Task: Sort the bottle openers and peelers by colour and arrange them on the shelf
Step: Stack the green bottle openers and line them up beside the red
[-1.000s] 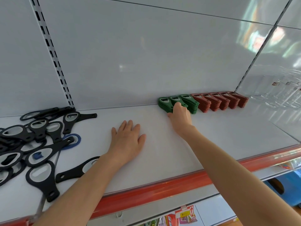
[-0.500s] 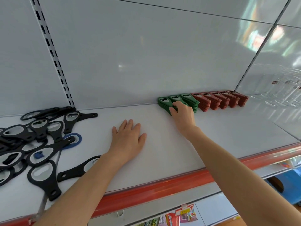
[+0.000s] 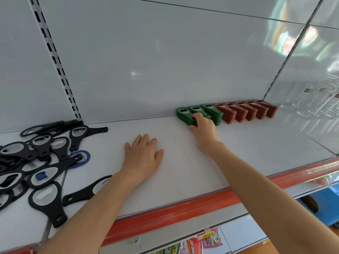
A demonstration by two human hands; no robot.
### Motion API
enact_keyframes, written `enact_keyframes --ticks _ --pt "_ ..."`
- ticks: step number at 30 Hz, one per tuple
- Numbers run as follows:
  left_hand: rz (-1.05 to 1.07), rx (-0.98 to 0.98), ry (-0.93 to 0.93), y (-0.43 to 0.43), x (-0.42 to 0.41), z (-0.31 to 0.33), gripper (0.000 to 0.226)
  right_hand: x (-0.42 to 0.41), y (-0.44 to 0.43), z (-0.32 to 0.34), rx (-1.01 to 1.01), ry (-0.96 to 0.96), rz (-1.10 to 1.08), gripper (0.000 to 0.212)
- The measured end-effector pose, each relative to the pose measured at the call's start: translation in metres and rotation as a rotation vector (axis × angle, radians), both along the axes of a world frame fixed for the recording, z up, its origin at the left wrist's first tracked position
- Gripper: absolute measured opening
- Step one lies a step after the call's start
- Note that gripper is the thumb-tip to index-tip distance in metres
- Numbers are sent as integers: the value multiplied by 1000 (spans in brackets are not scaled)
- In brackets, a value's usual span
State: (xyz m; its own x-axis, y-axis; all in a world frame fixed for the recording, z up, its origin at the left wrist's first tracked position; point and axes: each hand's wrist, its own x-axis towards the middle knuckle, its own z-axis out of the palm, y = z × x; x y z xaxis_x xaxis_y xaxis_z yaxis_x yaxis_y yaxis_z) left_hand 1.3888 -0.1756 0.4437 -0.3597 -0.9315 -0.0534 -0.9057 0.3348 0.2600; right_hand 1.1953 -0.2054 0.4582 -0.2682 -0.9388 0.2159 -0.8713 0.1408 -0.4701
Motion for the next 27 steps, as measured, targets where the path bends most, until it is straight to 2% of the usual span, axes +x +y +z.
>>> enact_keyframes --ticks 4,7,11,16,20,27 --pt "0 1 -1 1 0 1 51 0 2 2 -38 -32 1 40" --pt "-1 0 -2 1 0 1 51 1 -1 0 -128 -8 -6 22" --pt "0 0 -1 1 0 2 50 1 -4 -2 -132 10 -23 44" --pt "1 -1 0 2 0 2 50 0 -5 -2 -125 -5 -6 47" --pt "3 3 5 2 0 1 51 -1 -5 -1 -101 8 -1 44" --pt "4 -1 19 2 0 1 51 -3 -5 1 -86 38 3 27"
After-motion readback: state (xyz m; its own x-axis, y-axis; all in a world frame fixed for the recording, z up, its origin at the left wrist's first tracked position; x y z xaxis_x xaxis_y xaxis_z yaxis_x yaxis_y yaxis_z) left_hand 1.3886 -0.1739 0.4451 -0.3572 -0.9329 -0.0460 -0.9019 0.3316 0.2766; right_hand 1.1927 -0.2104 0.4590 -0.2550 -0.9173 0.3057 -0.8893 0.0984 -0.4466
